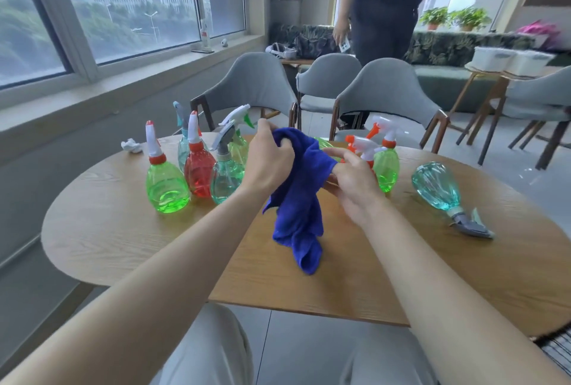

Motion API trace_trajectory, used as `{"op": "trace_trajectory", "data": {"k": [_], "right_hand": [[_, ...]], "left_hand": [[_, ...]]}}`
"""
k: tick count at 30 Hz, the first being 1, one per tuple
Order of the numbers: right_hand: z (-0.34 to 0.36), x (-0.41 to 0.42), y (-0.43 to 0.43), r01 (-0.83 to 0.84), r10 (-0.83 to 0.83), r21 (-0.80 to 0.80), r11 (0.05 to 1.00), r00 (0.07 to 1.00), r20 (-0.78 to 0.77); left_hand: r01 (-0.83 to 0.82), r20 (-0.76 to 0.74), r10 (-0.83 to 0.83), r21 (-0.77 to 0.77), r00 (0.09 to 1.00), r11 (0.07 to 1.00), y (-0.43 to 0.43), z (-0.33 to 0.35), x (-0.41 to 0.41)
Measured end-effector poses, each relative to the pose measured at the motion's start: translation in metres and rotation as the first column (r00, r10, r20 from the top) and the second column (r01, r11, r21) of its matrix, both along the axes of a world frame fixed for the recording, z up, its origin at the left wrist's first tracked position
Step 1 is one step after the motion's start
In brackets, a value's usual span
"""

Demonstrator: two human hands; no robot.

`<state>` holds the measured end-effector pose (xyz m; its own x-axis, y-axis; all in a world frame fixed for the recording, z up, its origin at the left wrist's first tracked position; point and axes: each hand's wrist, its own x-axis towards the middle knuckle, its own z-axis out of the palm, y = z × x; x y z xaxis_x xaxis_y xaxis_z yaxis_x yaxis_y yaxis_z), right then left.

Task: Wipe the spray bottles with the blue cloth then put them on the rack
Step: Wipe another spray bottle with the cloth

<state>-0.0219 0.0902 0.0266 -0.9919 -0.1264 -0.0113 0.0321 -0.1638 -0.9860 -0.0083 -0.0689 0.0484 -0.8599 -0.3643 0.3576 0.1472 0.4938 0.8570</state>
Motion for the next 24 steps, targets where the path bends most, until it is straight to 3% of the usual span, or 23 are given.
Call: {"op": "trace_trajectory", "data": {"k": [4,6,8,10,13,15,18,22,24], "right_hand": [[0.032,0.003,0.01,-0.097,0.119,-0.329,0.939,0.992,0.047],[0.041,0.007,0.012,-0.12,0.146,-0.338,0.934,0.988,0.052],[0.045,0.009,0.012,-0.134,0.136,-0.169,0.976,0.991,0.0],[0.045,0.01,0.011,-0.132,0.138,0.106,0.986,0.989,-0.05],[0.048,0.012,0.006,-0.059,0.133,0.424,0.904,0.98,-0.148],[0.055,0.014,0.005,0.063,0.125,0.576,0.815,0.951,-0.281],[0.066,0.014,0.004,0.146,0.14,0.627,0.765,0.913,-0.383],[0.077,0.019,0.0,0.128,0.229,0.704,0.699,0.893,-0.389],[0.08,0.021,-0.001,0.134,0.254,0.716,0.685,0.878,-0.407]], "left_hand": [[-0.034,-0.055,0.035,0.015,0.998,0.999,0.001,0.027,0.002],[-0.043,-0.07,0.044,0.004,0.997,0.999,-0.001,0.037,0.005],[-0.069,-0.085,0.069,0.004,0.994,0.998,-0.004,0.045,0.008],[-0.096,-0.094,0.096,0.008,0.991,0.995,-0.008,0.05,0.01],[-0.129,-0.046,0.127,-0.049,0.991,0.99,-0.013,0.05,0.015],[-0.114,0.039,0.123,-0.182,0.992,0.977,-0.016,0.047,0.02],[0.063,0.222,0.015,-0.336,0.975,0.94,-0.016,0.048,0.029],[0.331,0.253,-0.306,-0.06,0.918,0.942,-0.01,0.056,0.031],[0.443,0.276,-0.409,-0.071,0.87,0.894,-0.007,0.058,0.028]]}}
